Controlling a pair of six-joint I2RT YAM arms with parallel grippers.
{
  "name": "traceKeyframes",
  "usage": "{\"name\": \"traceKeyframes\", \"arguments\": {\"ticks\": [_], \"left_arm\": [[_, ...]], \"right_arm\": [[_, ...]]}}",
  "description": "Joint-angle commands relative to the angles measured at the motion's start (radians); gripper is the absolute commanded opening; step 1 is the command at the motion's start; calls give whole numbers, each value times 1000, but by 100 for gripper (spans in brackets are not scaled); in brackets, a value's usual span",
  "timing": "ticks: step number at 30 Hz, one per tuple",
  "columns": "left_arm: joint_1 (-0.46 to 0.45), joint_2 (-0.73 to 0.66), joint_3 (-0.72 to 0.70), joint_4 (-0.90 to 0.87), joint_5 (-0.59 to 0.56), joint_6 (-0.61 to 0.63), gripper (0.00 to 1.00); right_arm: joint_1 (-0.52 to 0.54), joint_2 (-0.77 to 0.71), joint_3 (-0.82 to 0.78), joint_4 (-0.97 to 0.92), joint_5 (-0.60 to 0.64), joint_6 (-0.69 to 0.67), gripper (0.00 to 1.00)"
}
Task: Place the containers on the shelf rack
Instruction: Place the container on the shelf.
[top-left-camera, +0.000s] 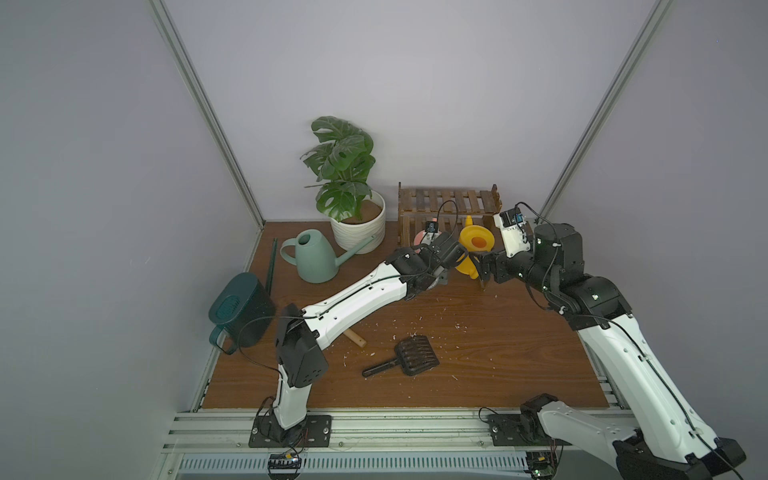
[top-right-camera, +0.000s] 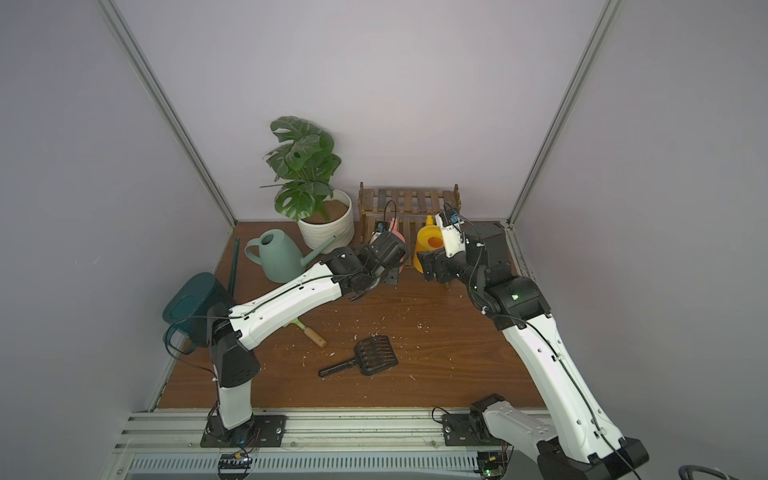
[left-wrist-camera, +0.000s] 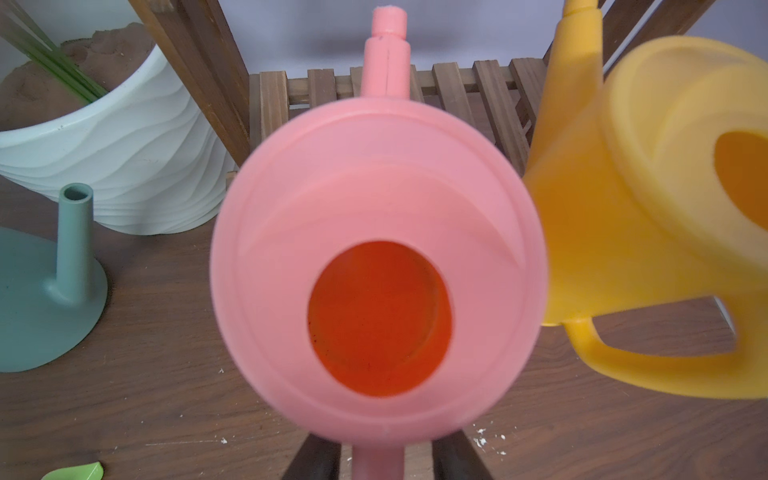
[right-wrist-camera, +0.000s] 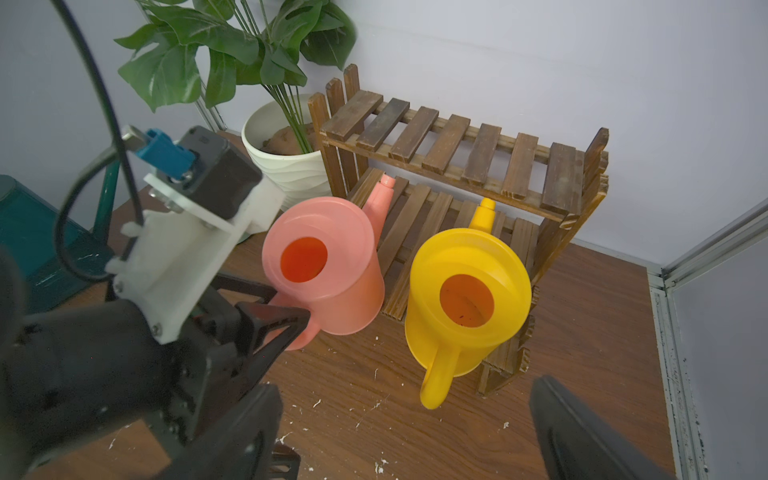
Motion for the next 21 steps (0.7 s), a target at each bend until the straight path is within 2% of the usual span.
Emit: {"name": "traceKeyframes", "arguments": {"ticks": [1,21], "left_arm": [[13,20,28,-3,-26,8,39],[29,40,73,0,-68,3,41]], "right_arm": [[-3,-11,-2,8,-6,5,96],[-4,-17,-20,13,-14,14,96]]}}
